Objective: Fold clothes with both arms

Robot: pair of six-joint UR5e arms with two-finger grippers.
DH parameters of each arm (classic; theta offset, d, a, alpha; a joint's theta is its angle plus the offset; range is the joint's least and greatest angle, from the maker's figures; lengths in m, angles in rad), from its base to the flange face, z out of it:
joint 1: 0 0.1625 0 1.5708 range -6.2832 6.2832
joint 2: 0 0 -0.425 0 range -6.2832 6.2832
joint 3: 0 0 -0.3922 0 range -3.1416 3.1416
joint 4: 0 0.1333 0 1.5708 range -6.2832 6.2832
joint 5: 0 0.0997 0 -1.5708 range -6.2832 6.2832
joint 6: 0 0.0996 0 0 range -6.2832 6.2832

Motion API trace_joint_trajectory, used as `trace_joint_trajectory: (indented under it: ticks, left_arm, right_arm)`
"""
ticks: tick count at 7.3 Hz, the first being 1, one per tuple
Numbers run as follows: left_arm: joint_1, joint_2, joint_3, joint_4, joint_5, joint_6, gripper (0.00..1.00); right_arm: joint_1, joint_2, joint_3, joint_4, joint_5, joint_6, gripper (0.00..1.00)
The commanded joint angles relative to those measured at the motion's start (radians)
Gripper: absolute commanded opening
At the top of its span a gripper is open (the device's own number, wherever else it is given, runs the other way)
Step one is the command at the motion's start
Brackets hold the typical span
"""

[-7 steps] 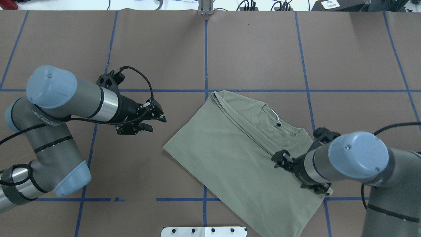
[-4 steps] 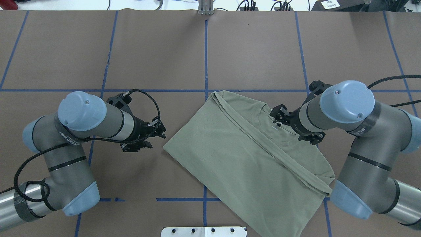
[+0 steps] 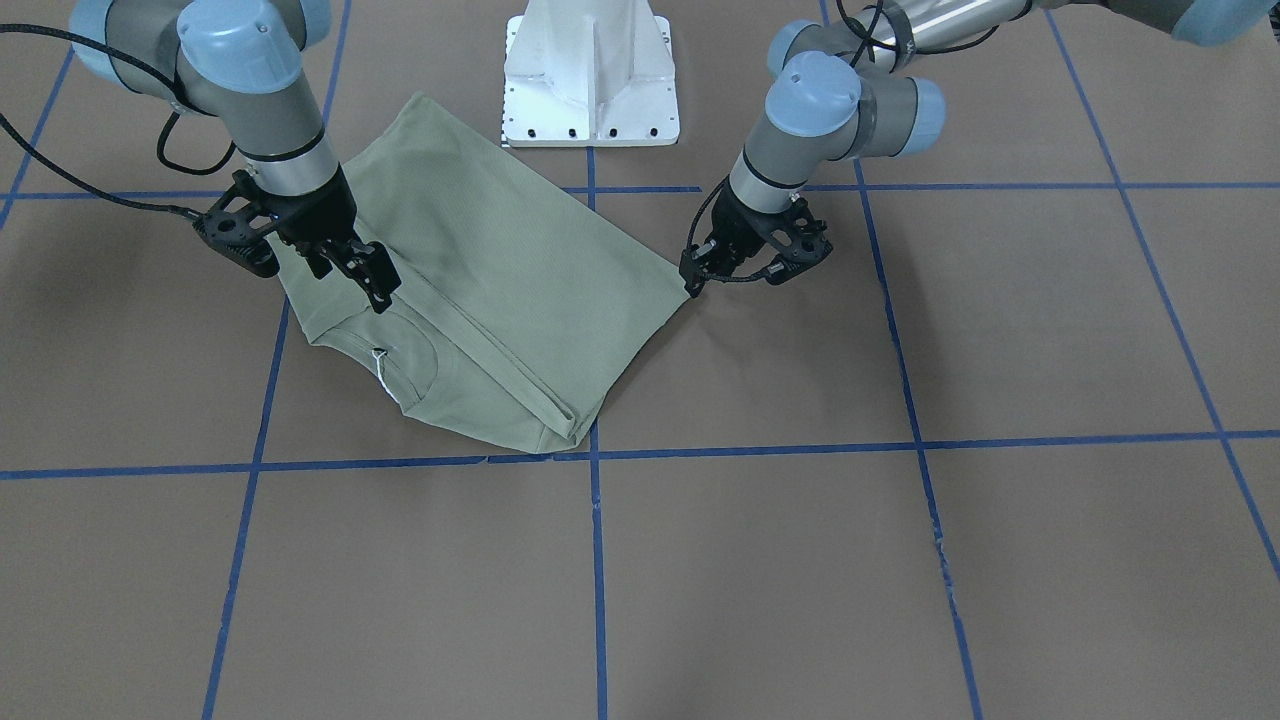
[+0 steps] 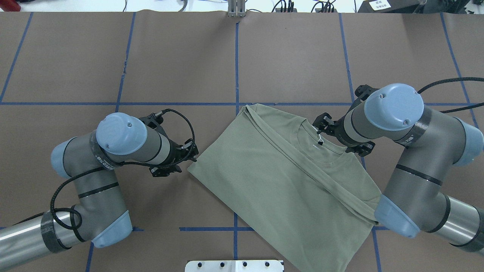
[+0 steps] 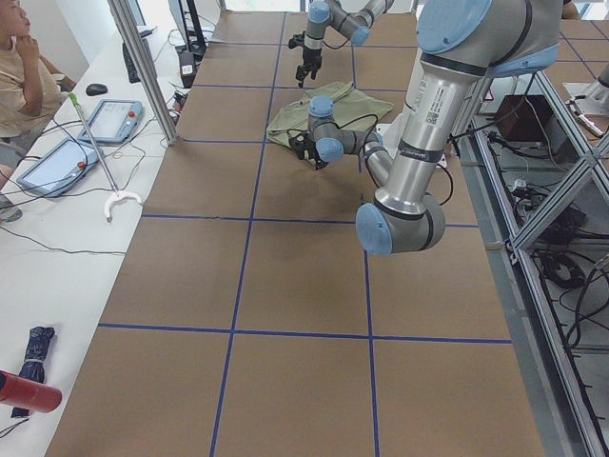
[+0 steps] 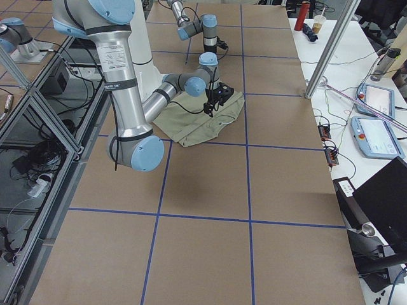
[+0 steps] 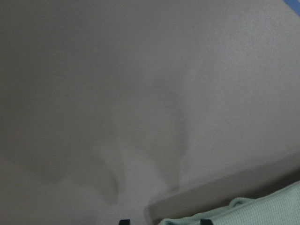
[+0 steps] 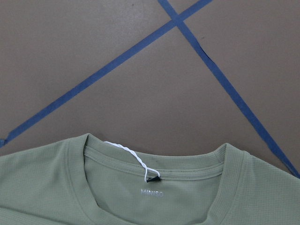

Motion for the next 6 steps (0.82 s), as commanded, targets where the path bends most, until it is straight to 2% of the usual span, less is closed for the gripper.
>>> trace_joint_trajectory:
  ticks: [1,3,4,5,6]
  left_arm:
    - [0.012,-0.007,0.012,-0.003,0.007,0.001,0.55]
    - [0.024,-0.011,0.02,-0.003,0.005,0.001,0.52]
    - [0.026,-0.013,0.023,-0.003,0.005,0.0,0.44]
    - [0.026,-0.013,0.023,-0.005,0.005,0.0,0.25]
    - [0.026,-0.014,0.022,-0.005,0.005,0.001,0.0]
  right_arm:
    - [0.001,0.0,-0.005,0.0,-0.005,-0.006,1.0]
    - [0.003,0.0,-0.005,-0.001,-0.006,-0.006,1.0]
    - [0.004,0.0,-0.005,-0.002,-0.006,-0.006,1.0]
    - [0.004,0.0,-0.002,-0.002,-0.005,-0.006,1.0]
    - [0.004,0.0,0.001,-0.002,-0.005,-0.006,1.0]
